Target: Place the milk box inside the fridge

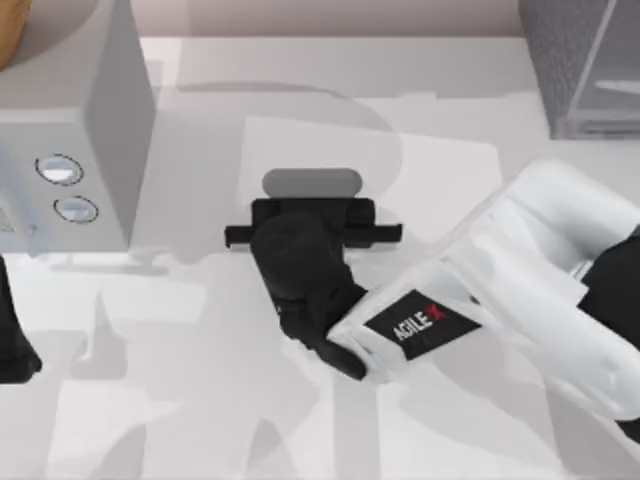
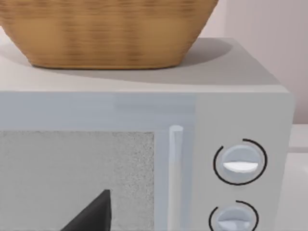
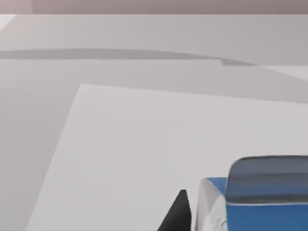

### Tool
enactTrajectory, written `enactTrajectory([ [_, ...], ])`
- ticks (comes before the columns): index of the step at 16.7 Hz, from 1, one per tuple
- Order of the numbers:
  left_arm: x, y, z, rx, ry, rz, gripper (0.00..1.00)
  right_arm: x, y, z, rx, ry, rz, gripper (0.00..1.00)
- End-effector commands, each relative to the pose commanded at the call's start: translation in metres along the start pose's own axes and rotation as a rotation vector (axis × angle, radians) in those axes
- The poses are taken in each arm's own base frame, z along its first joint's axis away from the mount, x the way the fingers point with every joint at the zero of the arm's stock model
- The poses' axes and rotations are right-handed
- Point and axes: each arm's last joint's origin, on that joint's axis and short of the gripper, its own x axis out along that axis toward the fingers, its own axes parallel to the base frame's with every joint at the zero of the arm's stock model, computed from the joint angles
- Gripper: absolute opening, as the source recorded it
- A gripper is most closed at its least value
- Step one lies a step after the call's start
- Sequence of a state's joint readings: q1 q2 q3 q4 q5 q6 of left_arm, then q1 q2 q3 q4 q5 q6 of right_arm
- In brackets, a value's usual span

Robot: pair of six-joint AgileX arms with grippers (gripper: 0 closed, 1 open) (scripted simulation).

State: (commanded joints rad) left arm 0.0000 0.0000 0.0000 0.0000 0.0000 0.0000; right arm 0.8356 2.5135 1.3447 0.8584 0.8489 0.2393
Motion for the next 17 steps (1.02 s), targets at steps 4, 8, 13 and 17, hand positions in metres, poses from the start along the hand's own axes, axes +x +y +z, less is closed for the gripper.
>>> enactTrajectory([
  [4, 0.000, 0.000, 0.000, 0.000, 0.000, 0.000, 1.00, 0.000, 0.000, 0.000, 0.000, 0.000, 0.000, 0.02],
  [8, 0.000, 0.000, 0.000, 0.000, 0.000, 0.000, 1.00, 0.000, 0.000, 0.000, 0.000, 0.000, 0.000, 0.00],
  [13, 0.000, 0.000, 0.000, 0.000, 0.000, 0.000, 1.00, -0.001, 0.001, 0.000, 0.001, -0.001, 0.003, 0.00],
  [17, 0.000, 0.000, 0.000, 0.000, 0.000, 0.000, 1.00, -0.004, 0.006, 0.030, 0.014, -0.011, 0.011, 0.00],
])
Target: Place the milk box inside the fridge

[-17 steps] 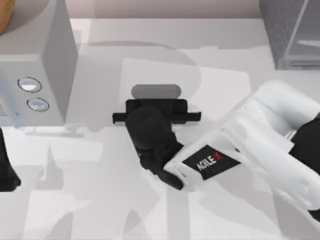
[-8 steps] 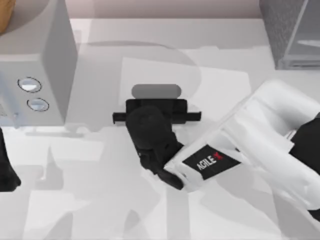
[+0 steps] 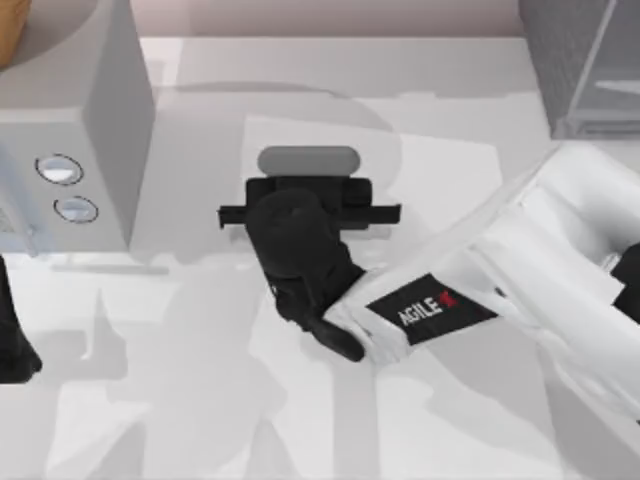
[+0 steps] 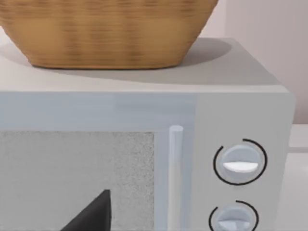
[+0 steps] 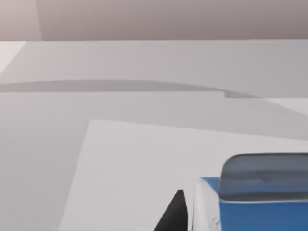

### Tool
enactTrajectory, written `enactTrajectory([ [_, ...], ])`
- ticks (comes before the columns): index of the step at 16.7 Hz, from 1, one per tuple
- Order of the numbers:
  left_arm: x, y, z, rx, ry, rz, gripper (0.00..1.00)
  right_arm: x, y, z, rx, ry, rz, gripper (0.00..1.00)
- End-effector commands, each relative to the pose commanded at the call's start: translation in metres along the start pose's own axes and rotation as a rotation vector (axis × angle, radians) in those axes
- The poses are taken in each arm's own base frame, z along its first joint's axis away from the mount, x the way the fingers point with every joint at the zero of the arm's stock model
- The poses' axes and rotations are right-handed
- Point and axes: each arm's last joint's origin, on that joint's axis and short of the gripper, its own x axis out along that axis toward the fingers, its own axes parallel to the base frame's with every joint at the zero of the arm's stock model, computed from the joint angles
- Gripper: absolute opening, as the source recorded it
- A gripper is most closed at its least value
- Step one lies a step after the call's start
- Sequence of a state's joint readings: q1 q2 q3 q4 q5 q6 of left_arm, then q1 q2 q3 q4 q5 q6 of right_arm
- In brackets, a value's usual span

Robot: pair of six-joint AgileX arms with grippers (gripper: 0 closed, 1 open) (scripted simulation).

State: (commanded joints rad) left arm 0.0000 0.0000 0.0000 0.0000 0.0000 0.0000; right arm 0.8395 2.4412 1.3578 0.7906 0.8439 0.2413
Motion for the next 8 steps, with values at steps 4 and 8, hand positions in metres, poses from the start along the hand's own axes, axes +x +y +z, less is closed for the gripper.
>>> enactTrajectory([
  [4, 0.000, 0.000, 0.000, 0.000, 0.000, 0.000, 1.00, -0.011, 0.002, 0.062, -0.012, 0.010, -0.003, 0.00],
  [8, 0.000, 0.000, 0.000, 0.000, 0.000, 0.000, 1.00, -0.024, -0.003, 0.111, -0.015, 0.014, -0.008, 0.00],
])
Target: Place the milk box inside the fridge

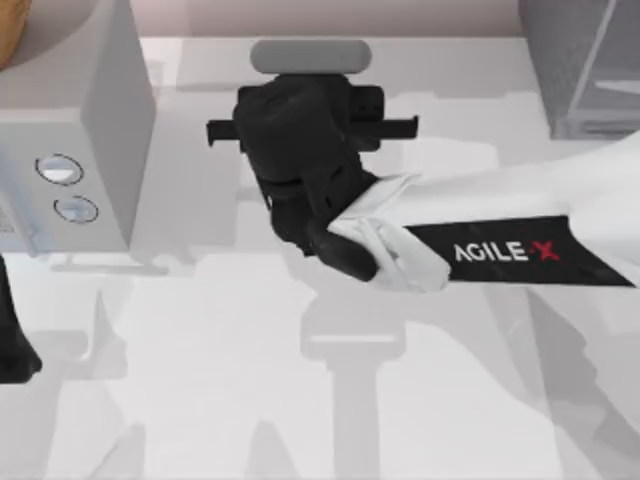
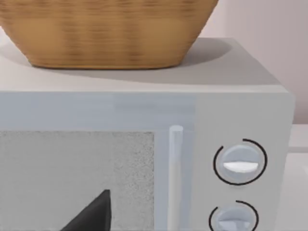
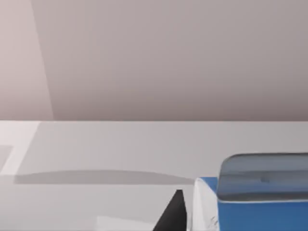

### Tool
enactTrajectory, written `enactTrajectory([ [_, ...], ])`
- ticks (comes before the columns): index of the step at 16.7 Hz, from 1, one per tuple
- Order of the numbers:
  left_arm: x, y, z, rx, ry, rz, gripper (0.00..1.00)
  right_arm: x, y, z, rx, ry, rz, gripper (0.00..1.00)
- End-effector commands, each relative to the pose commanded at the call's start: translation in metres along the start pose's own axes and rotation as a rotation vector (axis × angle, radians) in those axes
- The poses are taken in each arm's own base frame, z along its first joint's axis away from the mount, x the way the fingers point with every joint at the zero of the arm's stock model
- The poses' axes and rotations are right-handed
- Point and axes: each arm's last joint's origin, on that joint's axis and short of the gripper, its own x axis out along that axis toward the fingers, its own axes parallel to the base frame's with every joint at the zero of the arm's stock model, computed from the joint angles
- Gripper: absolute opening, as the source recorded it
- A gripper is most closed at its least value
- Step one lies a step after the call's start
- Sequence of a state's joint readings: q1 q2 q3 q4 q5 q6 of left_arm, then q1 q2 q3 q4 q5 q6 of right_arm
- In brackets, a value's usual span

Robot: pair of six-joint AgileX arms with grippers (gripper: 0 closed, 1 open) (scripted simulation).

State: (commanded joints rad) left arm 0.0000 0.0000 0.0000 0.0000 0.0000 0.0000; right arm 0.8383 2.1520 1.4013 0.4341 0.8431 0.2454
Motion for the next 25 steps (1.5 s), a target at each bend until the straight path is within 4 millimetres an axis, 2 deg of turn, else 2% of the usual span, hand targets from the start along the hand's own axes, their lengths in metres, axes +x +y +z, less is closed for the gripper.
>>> enactTrajectory([
  [1, 0.000, 0.000, 0.000, 0.000, 0.000, 0.000, 1.00, -0.002, 0.000, 0.005, 0.002, -0.003, 0.000, 0.00],
  [7, 0.000, 0.000, 0.000, 0.000, 0.000, 0.000, 1.00, -0.002, -0.002, 0.007, 0.004, -0.004, 0.002, 0.00],
  [9, 0.000, 0.000, 0.000, 0.000, 0.000, 0.000, 1.00, -0.005, -0.013, 0.021, 0.014, -0.013, 0.013, 0.00],
  [11, 0.000, 0.000, 0.000, 0.000, 0.000, 0.000, 1.00, -0.012, -0.033, 0.043, 0.029, -0.028, 0.027, 0.00],
  [13, 0.000, 0.000, 0.000, 0.000, 0.000, 0.000, 1.00, -0.021, -0.063, 0.068, 0.046, -0.049, 0.038, 0.00],
  [16, 0.000, 0.000, 0.000, 0.000, 0.000, 0.000, 1.00, -0.046, -0.122, 0.102, 0.064, -0.085, 0.049, 0.00],
  [19, 0.000, 0.000, 0.000, 0.000, 0.000, 0.000, 1.00, -0.083, -0.189, 0.119, 0.070, -0.121, 0.051, 0.00],
  [22, 0.000, 0.000, 0.000, 0.000, 0.000, 0.000, 1.00, -0.127, -0.249, 0.111, 0.063, -0.153, 0.047, 0.00],
  [25, 0.000, 0.000, 0.000, 0.000, 0.000, 0.000, 1.00, -0.169, -0.293, 0.081, 0.049, -0.178, 0.039, 0.00],
])
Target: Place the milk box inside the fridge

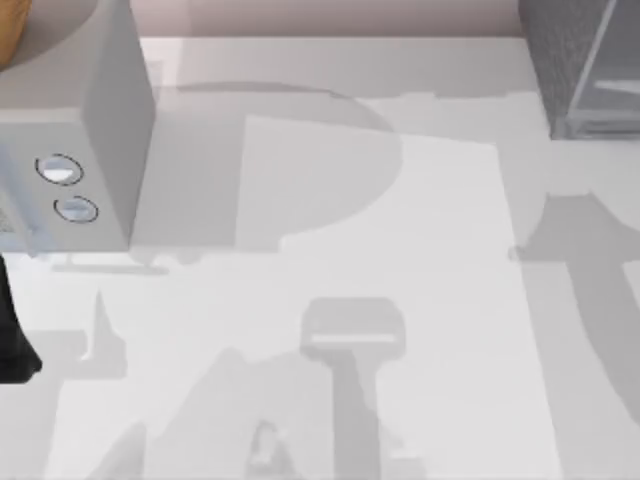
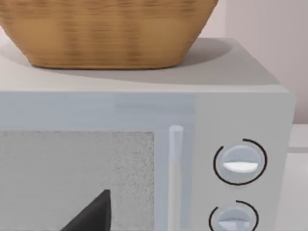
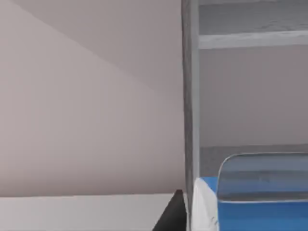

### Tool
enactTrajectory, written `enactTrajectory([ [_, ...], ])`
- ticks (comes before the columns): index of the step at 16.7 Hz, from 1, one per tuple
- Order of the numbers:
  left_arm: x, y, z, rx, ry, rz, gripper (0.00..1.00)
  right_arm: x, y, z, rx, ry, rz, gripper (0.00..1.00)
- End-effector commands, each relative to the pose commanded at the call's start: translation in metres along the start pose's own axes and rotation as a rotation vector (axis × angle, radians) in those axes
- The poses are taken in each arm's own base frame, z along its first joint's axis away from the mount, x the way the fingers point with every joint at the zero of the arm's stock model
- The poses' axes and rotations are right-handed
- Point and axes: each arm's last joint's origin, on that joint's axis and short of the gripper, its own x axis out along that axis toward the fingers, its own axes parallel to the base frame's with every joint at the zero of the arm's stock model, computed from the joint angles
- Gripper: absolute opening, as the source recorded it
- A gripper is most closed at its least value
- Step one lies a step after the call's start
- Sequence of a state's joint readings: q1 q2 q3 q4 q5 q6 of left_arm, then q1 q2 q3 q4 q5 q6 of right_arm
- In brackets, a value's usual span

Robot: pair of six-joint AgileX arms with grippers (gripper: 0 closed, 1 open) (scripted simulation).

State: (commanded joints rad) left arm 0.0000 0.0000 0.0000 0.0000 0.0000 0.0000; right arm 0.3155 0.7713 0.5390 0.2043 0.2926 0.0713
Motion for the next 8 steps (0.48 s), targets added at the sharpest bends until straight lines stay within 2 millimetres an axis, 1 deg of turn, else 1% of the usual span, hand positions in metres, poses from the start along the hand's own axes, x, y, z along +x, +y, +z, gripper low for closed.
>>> enactTrajectory([
  [2, 0.000, 0.000, 0.000, 0.000, 0.000, 0.000, 1.00, -0.027, -0.020, -0.022, -0.012, -0.012, -0.005, 0.00],
  [4, 0.000, 0.000, 0.000, 0.000, 0.000, 0.000, 1.00, -0.047, -0.034, -0.047, -0.024, -0.021, -0.010, 0.00],
  [6, 0.000, 0.000, 0.000, 0.000, 0.000, 0.000, 1.00, -0.061, -0.043, -0.072, -0.034, -0.026, -0.015, 0.00],
  [8, 0.000, 0.000, 0.000, 0.000, 0.000, 0.000, 1.00, -0.068, -0.049, -0.095, -0.043, -0.028, -0.019, 0.00],
])
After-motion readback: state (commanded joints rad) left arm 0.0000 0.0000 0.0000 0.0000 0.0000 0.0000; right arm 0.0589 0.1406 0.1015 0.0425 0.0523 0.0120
